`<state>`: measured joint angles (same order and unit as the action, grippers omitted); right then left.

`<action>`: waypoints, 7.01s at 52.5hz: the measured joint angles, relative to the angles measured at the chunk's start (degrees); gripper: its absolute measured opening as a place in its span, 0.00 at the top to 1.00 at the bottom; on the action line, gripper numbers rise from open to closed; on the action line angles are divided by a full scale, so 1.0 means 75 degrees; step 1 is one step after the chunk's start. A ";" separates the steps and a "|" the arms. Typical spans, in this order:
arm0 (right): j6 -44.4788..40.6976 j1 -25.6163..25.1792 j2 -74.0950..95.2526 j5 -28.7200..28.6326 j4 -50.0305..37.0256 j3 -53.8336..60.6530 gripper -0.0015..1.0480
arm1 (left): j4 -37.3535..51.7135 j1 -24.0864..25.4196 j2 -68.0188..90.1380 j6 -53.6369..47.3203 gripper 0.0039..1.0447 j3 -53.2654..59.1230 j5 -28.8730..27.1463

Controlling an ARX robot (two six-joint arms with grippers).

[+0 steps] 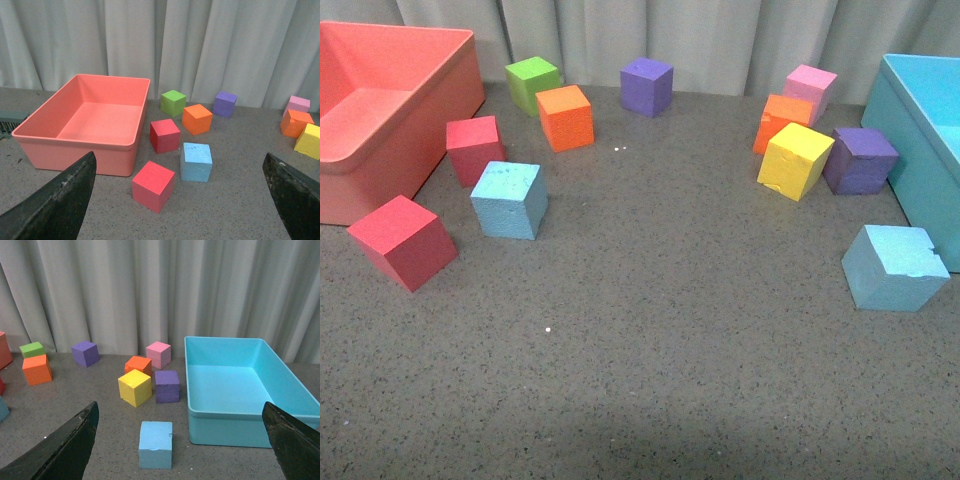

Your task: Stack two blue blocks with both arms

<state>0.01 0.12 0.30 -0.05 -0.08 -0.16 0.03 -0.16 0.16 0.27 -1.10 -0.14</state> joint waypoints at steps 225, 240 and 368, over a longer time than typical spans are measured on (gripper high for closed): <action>0.1399 0.1483 1.5105 0.0015 0.0632 -0.7388 0.60 | 0.0000 0.0000 0.0003 0.0000 0.06 0.0000 0.0003; 0.2267 0.2649 1.6011 -0.0210 0.0848 -0.8708 0.61 | 0.0000 0.0000 0.0003 0.0000 0.06 0.0000 0.0003; -0.0006 0.0210 0.7175 0.0102 -0.6726 -0.0332 0.99 | 0.0000 0.0000 0.0000 0.0000 0.06 0.0000 0.0003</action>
<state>-0.03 1.69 54.11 0.71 -50.52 -2.66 0.03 -0.16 0.16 0.27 -1.10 -0.12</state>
